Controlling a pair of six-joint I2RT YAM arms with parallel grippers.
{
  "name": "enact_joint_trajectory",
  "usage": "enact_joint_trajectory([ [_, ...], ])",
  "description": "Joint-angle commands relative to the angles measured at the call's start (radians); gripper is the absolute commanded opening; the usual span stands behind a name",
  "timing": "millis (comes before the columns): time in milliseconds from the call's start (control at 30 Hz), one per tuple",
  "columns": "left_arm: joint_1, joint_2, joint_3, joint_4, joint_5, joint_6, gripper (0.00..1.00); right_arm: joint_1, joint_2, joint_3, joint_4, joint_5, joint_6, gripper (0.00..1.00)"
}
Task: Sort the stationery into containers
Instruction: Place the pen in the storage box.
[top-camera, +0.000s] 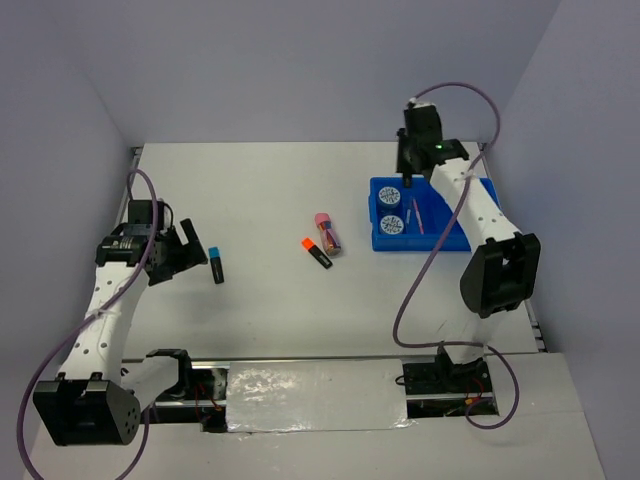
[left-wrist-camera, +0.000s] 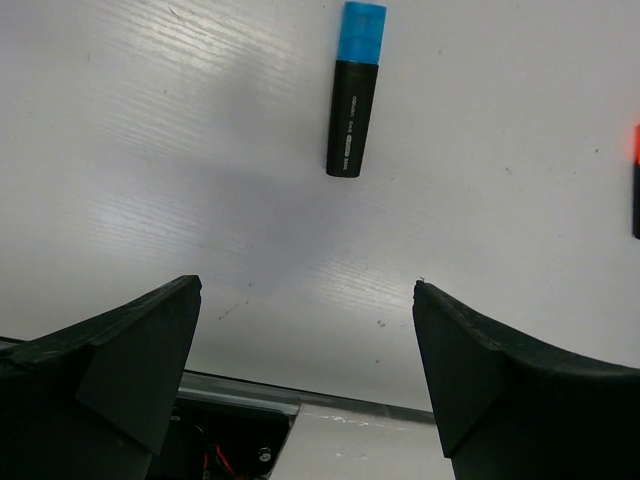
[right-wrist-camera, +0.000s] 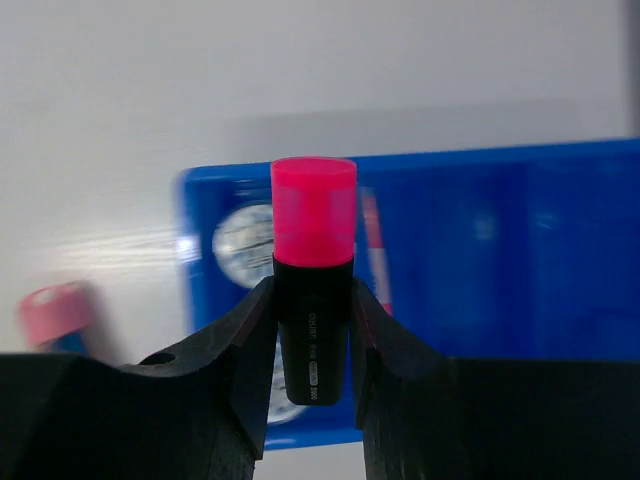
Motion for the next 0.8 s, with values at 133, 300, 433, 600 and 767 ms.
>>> enact_joint_trajectory([
  [133,0.005,0.04,0.032,0.014,0.039,0.05,0.99,-0.167,0.085,-0.02,-0.078,0.198,-0.131,0.03],
  [300,0.005,0.08,0.049,0.016,0.022,0.051,0.99,-0.234,0.138,-0.05,-0.058,0.189,-0.142,0.04],
  [433,0.005,0.094,0.052,0.028,0.014,0.048,0.99,-0.268,0.174,-0.062,-0.049,0.184,-0.133,0.06],
  [600,0.007,0.12,0.035,0.048,-0.007,0.05,0.99,-0.307,0.229,-0.03,-0.072,0.148,-0.139,0.33],
  [767,0.005,0.158,0.018,0.095,0.003,0.037,0.99,-0.308,0.24,0.015,-0.116,0.093,-0.098,0.6],
])
